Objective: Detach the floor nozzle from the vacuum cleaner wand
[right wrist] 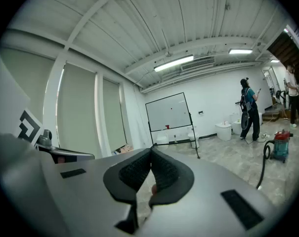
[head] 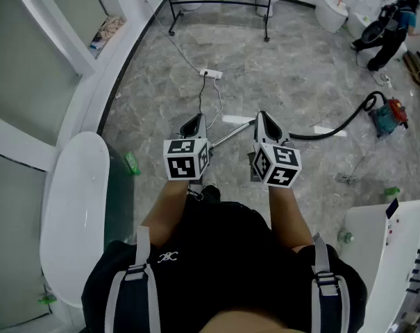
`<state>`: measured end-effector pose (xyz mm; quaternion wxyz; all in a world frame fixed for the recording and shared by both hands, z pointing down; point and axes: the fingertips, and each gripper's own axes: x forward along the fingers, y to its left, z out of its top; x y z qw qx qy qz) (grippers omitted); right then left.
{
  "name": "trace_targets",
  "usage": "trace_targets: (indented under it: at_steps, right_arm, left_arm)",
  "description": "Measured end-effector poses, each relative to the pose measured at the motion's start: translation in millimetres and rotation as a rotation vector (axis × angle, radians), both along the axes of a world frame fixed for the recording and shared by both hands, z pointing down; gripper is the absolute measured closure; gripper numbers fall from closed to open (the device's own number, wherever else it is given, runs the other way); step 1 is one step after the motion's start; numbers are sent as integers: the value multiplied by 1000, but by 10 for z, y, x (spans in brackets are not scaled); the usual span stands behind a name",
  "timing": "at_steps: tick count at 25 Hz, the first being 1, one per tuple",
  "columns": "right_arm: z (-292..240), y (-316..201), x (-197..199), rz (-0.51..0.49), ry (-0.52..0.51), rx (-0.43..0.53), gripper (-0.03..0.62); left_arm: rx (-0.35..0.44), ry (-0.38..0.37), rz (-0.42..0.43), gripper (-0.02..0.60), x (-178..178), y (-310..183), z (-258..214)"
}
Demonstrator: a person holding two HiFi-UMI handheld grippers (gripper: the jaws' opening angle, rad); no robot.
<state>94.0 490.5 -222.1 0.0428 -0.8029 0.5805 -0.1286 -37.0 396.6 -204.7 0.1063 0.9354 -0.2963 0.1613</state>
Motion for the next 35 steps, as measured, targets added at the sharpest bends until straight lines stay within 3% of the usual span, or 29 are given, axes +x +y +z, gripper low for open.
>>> trace_targets:
  at_steps: [7,13,24,31,35]
  right_arm:
    - [54,-237,188,12,22,-15,582]
    - [51,-700,647,50,57,-24,582]
    - [-154,-2135,1353,67,104,-48,582]
    - [52,-3194,1474,10,-22,-64,582]
    - [305,-3445,1292,-42,3,-148,582]
  left_arm:
    - [-25,15,0,583,198,-311,90]
    - [-17,47,50,583,680,-812,75]
    - [-54,88,65,583,1390,-2320,-1]
    - [-108,86,39,583,1449,-3273,226]
    - [-188,77,-25,582,1232,-3490,554]
